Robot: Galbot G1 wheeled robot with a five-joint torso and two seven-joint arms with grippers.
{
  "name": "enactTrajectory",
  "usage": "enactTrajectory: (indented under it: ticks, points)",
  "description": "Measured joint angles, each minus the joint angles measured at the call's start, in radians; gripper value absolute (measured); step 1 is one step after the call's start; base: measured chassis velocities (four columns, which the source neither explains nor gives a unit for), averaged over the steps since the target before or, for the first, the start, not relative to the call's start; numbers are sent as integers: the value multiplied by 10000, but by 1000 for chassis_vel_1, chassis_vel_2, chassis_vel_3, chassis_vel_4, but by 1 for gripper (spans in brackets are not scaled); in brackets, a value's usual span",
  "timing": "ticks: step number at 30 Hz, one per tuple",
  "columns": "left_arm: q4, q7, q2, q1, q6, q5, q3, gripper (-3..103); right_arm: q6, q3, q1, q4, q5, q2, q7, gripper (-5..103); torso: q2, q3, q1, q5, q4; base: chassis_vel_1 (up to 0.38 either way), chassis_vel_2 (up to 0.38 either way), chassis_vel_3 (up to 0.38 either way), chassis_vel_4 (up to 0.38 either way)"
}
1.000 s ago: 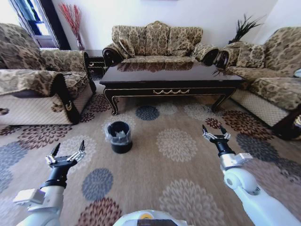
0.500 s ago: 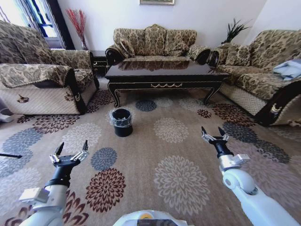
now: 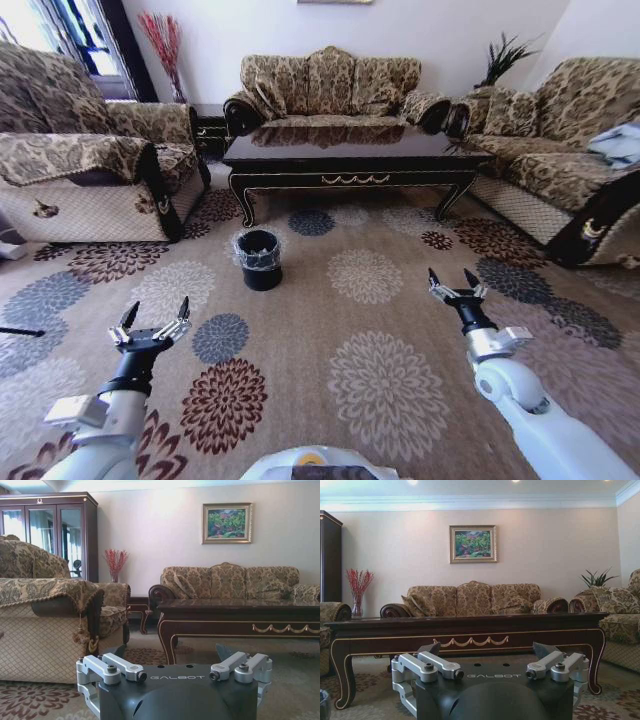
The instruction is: Move to the front of the table and pick up the trash from the floor, then place it into the trash bin.
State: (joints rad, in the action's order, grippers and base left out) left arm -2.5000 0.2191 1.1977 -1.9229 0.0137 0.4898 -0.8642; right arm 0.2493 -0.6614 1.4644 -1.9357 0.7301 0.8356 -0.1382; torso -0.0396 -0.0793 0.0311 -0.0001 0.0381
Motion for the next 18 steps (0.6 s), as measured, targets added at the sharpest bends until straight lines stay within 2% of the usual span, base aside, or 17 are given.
enactTrajectory:
  ticks: [9,18]
  points:
    - [0,6,-4,-1,5,25,-50,100,0,0,25,5,-24,3,0,100,0,2,-2,0,-1,145,-145,-123,159]
    - [0,10,35,3,7,3,5,100,0,-16,84,21,-82,20,0,100,-1,3,-2,-1,1,279,-272,-277,261]
